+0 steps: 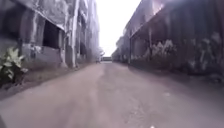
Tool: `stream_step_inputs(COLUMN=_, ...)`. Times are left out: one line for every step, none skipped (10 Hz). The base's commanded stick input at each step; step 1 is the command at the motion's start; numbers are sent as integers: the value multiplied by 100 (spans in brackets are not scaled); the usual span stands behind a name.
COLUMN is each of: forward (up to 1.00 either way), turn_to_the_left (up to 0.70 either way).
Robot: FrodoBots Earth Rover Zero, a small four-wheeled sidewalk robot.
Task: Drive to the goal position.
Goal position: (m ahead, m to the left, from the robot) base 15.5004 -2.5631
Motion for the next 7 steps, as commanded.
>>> stream_step_inputs(forward=50, turn_to_the_left=0)
stream_step_inputs(forward=50, turn_to_the_left=0)
stream_step_inputs(forward=50, turn_to_the_left=0)
stream_step_inputs(forward=50, turn_to_the_left=0)
stream_step_inputs(forward=50, turn_to_the_left=0)
stream_step_inputs(forward=50, turn_to_the_left=0)
stream_step_inputs(forward=50, turn_to_the_left=0)
